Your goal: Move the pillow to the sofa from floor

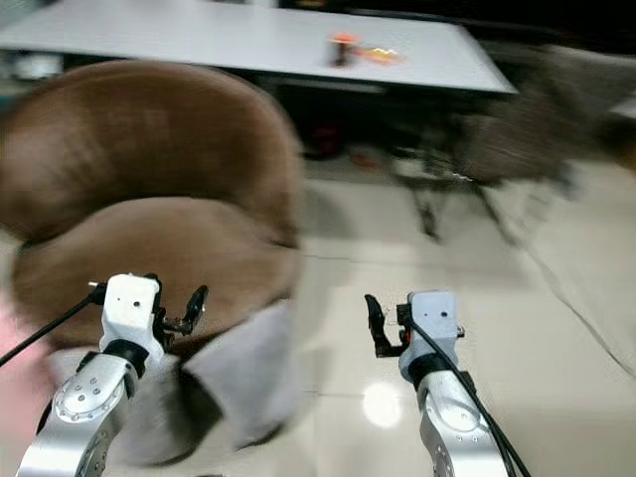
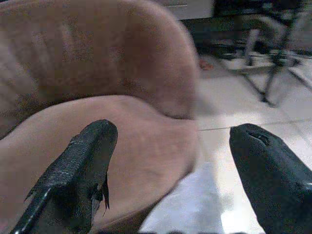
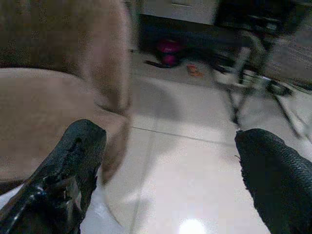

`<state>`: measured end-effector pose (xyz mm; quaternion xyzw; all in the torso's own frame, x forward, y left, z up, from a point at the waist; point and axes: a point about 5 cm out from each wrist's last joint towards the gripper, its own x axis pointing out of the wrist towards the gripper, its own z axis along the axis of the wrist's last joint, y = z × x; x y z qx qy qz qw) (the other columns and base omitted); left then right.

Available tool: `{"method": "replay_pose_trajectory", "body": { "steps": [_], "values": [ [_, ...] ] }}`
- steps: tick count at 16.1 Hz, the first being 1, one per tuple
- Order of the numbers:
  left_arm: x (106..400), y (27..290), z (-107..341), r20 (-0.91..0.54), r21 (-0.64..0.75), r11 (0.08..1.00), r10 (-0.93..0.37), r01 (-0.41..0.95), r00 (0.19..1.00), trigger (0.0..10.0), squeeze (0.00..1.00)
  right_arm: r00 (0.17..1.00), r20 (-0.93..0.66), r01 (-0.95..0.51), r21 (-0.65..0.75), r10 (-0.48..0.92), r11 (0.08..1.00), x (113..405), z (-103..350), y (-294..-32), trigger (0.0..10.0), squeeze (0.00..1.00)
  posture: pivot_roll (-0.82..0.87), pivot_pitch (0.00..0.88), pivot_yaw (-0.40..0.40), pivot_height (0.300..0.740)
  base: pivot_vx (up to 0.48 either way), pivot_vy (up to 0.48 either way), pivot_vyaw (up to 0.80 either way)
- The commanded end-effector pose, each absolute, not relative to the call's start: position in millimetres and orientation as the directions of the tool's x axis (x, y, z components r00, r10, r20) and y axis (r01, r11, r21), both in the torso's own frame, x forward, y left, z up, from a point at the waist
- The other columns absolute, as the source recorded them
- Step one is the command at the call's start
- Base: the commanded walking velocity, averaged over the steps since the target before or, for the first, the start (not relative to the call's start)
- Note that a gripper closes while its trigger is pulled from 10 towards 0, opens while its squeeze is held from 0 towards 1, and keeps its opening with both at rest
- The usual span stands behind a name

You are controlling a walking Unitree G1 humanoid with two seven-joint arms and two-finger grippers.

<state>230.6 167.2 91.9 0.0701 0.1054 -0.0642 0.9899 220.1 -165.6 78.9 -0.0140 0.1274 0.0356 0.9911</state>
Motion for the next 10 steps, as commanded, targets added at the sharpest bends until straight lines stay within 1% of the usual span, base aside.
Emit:
{"method": "replay_pose_trajectory", "body": {
  "steps": [1,3,6,7,10],
  "values": [
    [230.3,168.2,93.9,-0.212,0.13,0.982,-0.109,0.139,0.971,10.0,0.23,0.964,-0.25,-0.094,-0.019,0.086,0.995,221.7,79.2,-164.5,10.0,1.0,-0.07,0.0,-0.028,0.74,0.337,0.0,0.8],
    [229.3,168.7,93.6,-0.213,0.131,0.982,-0.105,0.135,0.971,10.0,0.22,0.962,-0.242,-0.133,-0.029,0.123,0.991,222.8,79.8,-162.1,10.0,1.0,-0.07,0.0,-0.032,0.74,0.323,0.0,0.8],
    [228.2,169.0,92.6,-0.216,0.139,0.982,-0.098,0.13,0.971,10.0,0.21,0.962,-0.24,-0.14,-0.029,0.129,0.99,224.2,80.0,-161.6,10.0,1.0,-0.06,0.0,-0.039,0.74,0.259,0.0,0.8],
    [228.0,169.3,92.4,-0.218,0.142,0.982,-0.095,0.127,0.971,10.0,0.21,0.962,-0.242,-0.138,-0.031,0.126,0.99,224.5,79.8,-161.6,10.0,1.0,-0.06,0.0,-0.039,0.74,0.0,0.0,0.79],
    [226.6,169.3,91.6,-0.215,0.157,0.979,-0.093,0.128,0.972,10.0,0.16,0.965,-0.234,-0.132,-0.041,0.119,0.99,226.4,79.6,-161.3,10.0,1.0,-0.06,0.0,-0.042,0.74,0.0,0.0,0.0]
  ]
}}
